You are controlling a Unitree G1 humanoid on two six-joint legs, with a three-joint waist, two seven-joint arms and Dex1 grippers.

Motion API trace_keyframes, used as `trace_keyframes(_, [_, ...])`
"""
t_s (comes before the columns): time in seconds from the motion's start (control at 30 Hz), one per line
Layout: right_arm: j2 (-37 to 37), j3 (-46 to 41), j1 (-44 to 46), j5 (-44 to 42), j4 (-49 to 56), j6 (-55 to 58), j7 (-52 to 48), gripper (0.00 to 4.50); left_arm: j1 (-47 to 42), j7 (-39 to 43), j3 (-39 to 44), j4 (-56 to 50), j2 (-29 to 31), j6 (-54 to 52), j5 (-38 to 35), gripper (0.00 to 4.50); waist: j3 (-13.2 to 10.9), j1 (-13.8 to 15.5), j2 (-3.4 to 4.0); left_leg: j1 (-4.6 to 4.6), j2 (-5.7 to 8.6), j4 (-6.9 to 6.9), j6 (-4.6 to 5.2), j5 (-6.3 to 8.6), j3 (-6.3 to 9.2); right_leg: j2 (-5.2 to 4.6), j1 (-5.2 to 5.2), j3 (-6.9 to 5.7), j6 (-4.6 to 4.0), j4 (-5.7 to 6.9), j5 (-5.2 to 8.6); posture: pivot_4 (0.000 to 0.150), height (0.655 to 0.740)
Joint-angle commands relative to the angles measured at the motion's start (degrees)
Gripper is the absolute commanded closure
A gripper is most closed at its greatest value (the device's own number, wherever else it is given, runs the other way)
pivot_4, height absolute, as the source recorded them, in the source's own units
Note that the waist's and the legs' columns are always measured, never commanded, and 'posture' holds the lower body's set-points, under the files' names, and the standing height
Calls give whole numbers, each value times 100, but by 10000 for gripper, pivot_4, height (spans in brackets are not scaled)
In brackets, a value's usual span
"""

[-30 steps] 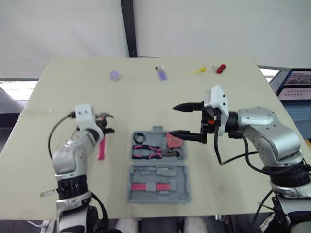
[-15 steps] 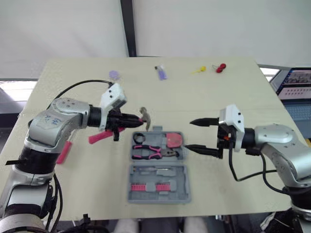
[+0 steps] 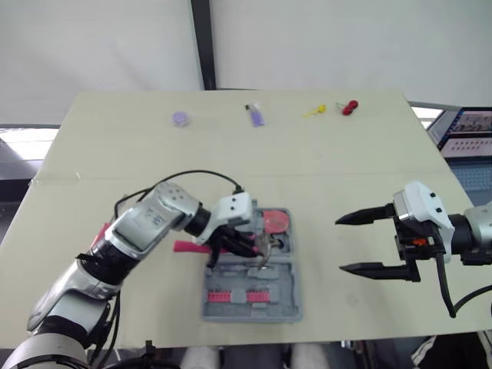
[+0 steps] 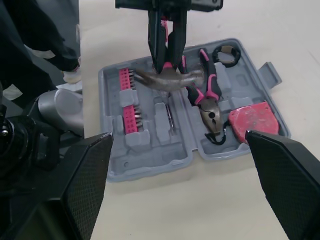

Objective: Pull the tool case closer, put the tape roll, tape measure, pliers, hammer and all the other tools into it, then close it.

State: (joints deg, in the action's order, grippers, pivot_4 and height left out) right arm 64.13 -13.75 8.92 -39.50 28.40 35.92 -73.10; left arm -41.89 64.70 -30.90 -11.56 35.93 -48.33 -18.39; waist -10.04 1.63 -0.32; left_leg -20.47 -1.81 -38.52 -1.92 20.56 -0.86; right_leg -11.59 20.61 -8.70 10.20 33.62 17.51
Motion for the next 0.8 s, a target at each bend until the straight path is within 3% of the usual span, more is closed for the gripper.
trace_keyframes(0.03, [-71,-3,-65,18,302,-62,203,0,129,-240,-187,-397,-79,-238,155,44491,0,1,0,-1,0,-2,0,0,2,0,0,0,0,1,0,1500,7400])
trace_keyframes(0.43, [-166,-104,-500,24,701,46,635,0,-22,-965,-968,-374,-652,-736,904,44491,0,150,0,-15,0,-37,4,2,10,0,-2,-1,-2,6,-2,1500,7400])
trace_keyframes(0.8, [-143,-268,-1169,132,861,-117,591,0,-340,-1250,-1284,-726,-883,-1577,949,44491,0,161,0,-21,1,-47,6,3,14,1,-2,-2,-3,10,-2,1500,7400])
